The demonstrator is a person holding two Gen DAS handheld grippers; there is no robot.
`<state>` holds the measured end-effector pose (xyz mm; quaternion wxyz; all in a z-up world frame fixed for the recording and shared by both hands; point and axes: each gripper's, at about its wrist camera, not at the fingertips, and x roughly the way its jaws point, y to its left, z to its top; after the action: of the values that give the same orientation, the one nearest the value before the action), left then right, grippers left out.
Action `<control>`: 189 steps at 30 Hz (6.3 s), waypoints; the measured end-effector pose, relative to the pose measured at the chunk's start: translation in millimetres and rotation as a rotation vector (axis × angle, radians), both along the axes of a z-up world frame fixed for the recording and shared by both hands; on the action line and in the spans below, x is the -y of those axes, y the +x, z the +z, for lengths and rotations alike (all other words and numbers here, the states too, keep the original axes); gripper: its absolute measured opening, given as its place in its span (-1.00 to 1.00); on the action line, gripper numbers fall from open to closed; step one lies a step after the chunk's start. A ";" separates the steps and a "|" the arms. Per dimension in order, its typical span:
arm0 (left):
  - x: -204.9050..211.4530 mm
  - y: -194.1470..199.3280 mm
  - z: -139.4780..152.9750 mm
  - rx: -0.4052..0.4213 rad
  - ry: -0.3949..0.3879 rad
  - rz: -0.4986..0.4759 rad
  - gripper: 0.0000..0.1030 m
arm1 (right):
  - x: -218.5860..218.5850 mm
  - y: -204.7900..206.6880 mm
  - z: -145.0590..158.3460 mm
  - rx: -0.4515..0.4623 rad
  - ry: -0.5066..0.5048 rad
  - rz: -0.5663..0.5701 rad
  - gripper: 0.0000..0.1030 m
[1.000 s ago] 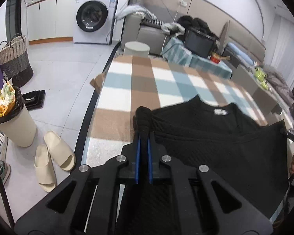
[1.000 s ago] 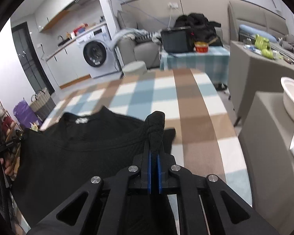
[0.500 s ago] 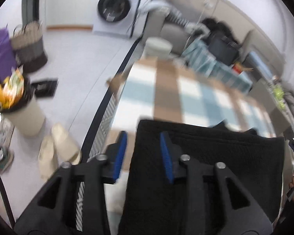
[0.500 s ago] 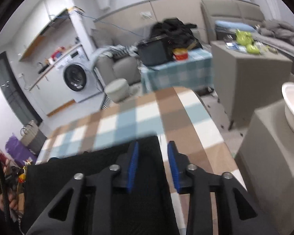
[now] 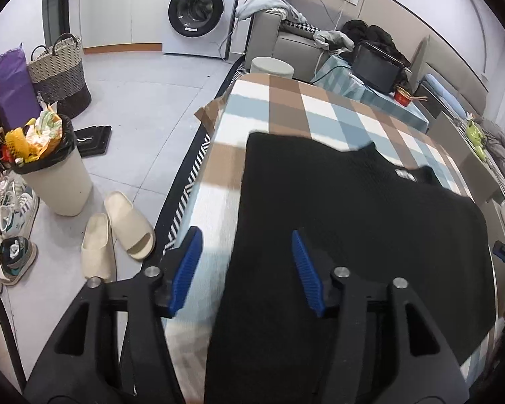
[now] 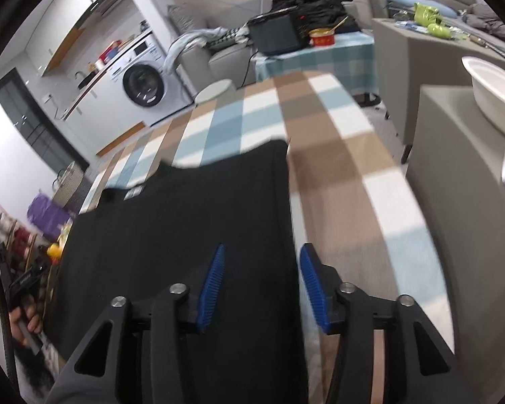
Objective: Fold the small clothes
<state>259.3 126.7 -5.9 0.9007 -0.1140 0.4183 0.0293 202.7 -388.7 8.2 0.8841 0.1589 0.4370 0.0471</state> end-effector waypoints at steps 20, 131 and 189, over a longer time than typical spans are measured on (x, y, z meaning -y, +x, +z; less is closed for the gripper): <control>40.6 -130.2 -33.3 -0.009 -0.090 -0.084 0.51 | -14.1 -114.6 -30.5 0.023 0.069 0.112 0.17; 151.3 -123.5 -14.1 -0.072 0.192 -0.265 0.99 | -199.2 -58.4 -41.4 -0.005 -0.398 0.420 0.98; 58.1 -260.1 16.5 -0.048 -0.070 0.027 0.99 | -236.0 -129.7 -20.8 0.117 -0.249 0.458 1.00</control>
<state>-0.7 68.5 10.6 0.8853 -0.1505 0.4390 0.0292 73.0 -152.7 -12.6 0.8869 -0.0571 0.4123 0.2006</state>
